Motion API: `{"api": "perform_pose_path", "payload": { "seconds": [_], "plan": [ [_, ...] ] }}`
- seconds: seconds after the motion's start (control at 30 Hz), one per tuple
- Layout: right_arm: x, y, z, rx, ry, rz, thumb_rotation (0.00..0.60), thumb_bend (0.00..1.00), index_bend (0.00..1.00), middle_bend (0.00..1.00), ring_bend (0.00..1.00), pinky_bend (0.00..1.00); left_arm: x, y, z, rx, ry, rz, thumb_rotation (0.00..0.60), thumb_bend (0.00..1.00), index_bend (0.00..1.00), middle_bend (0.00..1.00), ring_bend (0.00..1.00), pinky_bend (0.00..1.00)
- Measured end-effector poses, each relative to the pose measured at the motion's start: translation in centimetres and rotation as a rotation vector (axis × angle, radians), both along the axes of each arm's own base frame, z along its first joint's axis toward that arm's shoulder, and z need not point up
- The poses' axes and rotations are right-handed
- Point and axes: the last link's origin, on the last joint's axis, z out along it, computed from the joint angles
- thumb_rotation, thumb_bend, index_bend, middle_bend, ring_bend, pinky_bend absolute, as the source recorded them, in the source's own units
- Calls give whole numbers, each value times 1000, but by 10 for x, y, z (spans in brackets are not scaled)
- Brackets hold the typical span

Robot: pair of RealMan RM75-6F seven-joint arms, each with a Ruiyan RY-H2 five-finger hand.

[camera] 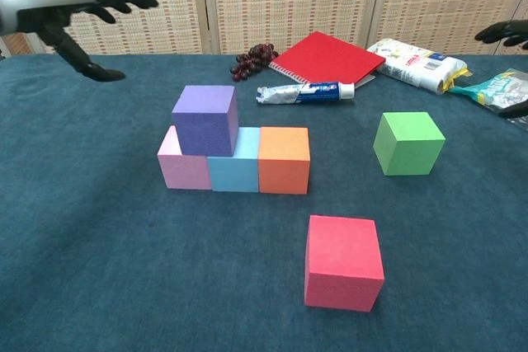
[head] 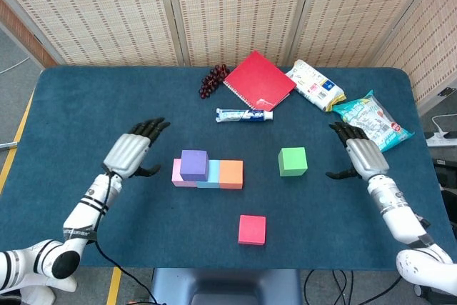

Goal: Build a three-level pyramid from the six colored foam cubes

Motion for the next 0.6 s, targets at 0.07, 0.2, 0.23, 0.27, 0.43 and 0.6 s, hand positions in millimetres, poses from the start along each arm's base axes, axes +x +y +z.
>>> {"api": "perform_pose_path", "payload": {
  "seconds": [0.07, 0.2, 0.23, 0.27, 0.43, 0.6],
  "plan": [
    [2, -6, -11, 20, 13, 4, 600, 209, 151, 179, 0, 167, -15, -2, 9, 51, -8, 18, 600, 287, 85, 62, 0, 113],
    [5, -17, -30, 50, 53, 13, 600, 209, 183, 194, 1, 168, -40, -7, 21, 111, -26, 47, 600, 286, 128, 83, 0, 113],
    [6, -19, -35, 56, 61, 15, 600, 209, 186, 194, 2, 168, -45, -9, 23, 115, -30, 53, 600, 286, 132, 86, 0, 113],
    [7, -23, -40, 63, 70, 15, 600, 209, 193, 194, 4, 168, -51, -10, 25, 121, -35, 61, 600, 285, 136, 88, 0, 113],
    [14, -34, -62, 91, 98, 19, 600, 209, 261, 230, 30, 172, -69, -17, 30, 134, -63, 85, 600, 284, 149, 96, 0, 116],
    [19, -41, -78, 107, 126, 30, 600, 209, 358, 262, 77, 188, -79, -24, 32, 137, -83, 85, 600, 284, 150, 97, 0, 117]
  ]
}}
